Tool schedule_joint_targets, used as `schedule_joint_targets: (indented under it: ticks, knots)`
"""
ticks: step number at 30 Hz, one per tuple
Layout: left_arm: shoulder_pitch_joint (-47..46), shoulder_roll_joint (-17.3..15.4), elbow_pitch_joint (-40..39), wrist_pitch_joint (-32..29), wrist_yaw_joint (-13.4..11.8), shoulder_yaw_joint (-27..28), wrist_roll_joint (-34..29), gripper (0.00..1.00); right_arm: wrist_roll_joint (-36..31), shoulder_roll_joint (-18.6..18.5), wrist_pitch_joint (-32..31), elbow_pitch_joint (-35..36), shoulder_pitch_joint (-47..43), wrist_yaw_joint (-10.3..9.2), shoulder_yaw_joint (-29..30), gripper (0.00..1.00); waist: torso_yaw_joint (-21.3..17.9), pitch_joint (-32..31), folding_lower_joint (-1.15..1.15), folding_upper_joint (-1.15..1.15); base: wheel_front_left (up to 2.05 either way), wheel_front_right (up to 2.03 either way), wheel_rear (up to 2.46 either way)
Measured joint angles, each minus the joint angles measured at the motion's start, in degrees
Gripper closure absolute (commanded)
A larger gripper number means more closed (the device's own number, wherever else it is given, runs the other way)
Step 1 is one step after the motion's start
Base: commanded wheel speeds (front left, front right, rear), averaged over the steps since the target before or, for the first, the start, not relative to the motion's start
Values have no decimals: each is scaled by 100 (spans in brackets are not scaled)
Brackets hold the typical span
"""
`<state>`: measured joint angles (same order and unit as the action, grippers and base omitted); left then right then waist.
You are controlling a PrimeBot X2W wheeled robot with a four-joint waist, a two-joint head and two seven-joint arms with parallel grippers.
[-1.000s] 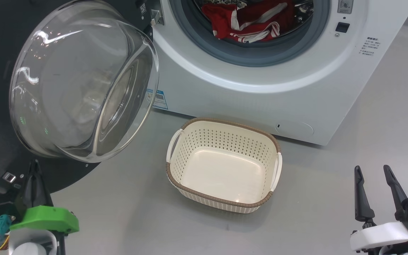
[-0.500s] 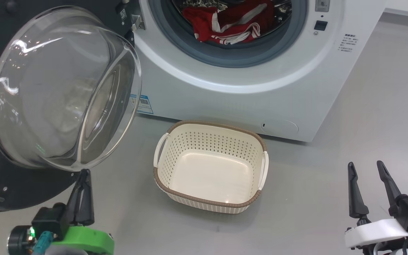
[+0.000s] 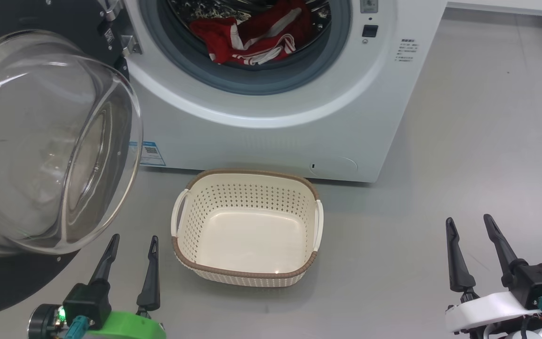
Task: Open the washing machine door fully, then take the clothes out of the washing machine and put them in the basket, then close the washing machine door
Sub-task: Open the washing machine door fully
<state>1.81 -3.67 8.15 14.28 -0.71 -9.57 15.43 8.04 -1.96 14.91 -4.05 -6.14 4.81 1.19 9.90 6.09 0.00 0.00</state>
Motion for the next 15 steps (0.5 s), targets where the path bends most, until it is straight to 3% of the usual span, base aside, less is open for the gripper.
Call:
schedule_joint_targets:
  ticks: [15]
  knots:
    - [111,0,-2,-3,-52,-27,-34,0,99,-2,0,8,-104,-153,-196,0,-730,-165,0,0,0,0,0]
